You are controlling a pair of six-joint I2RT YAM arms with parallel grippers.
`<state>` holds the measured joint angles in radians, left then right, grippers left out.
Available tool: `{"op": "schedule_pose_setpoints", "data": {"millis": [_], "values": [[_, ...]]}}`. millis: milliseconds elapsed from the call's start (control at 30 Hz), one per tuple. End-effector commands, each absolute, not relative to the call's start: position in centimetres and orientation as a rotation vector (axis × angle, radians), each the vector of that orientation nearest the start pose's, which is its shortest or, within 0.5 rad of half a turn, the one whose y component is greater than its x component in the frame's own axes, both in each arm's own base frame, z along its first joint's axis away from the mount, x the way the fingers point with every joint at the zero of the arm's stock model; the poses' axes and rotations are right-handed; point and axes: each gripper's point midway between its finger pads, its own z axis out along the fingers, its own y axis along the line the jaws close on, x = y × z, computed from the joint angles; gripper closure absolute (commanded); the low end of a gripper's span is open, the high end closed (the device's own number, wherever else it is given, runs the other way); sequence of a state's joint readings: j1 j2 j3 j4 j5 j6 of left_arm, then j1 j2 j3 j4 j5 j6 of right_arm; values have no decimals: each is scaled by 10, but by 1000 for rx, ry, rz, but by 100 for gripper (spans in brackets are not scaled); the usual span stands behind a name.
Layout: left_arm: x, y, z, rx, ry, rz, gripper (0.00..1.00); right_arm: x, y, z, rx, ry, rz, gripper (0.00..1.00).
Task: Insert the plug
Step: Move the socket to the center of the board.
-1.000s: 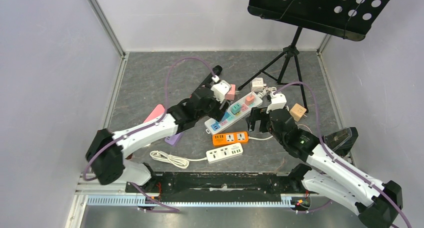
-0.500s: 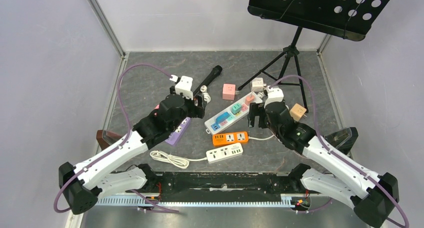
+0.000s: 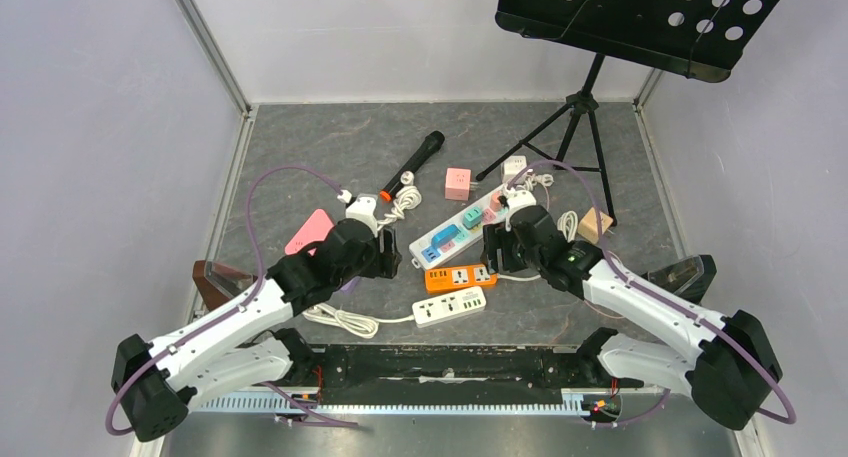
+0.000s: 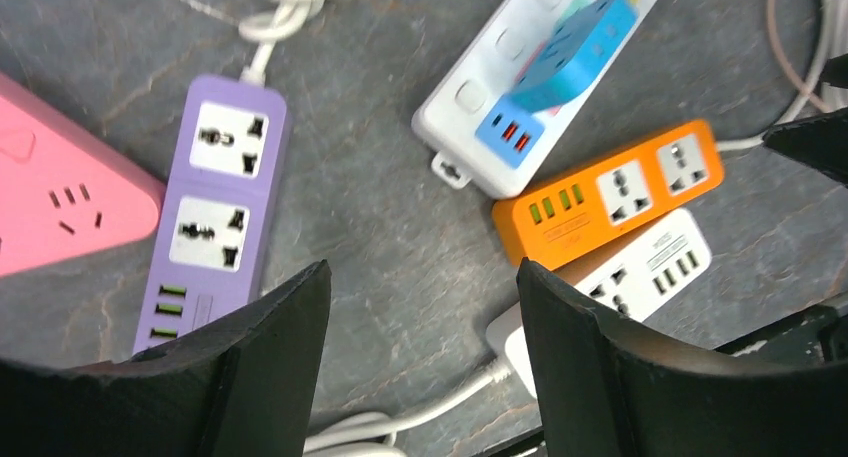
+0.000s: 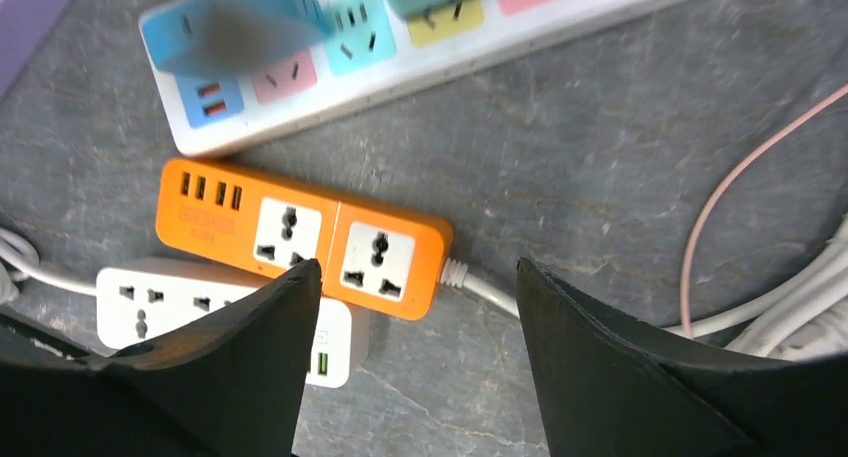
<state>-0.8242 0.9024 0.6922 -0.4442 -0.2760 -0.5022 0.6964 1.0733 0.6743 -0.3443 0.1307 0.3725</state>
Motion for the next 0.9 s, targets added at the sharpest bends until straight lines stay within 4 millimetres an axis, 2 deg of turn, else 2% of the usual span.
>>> {"op": "schedule_pose_setpoints", "data": {"millis": [0,133,200,300,433,600,700,867], "values": [[212,-188,140,97,2264,-454,26,229,199,99,-309,2339,491,27],[226,-156,129,-39,2290,-240,24,226,197,92,-312,2353,476,27],[236,-141,124,-112,2296,-186,22,227,197,93,-312,2345,480,25],[251,-132,116,-177,2318,-210,22,229,199,98,-313,2328,491,23],[283,-125,127,-251,2276,-209,22,233,198,105,-304,2297,479,20],[311,-113,132,-334,2258,-107,20,237,199,114,-327,2269,480,18],[320,-95,130,-424,2250,-48,20,238,198,119,-334,2246,472,17],[321,-55,130,-640,2191,2,18,237,201,124,-375,2212,497,14]]}}
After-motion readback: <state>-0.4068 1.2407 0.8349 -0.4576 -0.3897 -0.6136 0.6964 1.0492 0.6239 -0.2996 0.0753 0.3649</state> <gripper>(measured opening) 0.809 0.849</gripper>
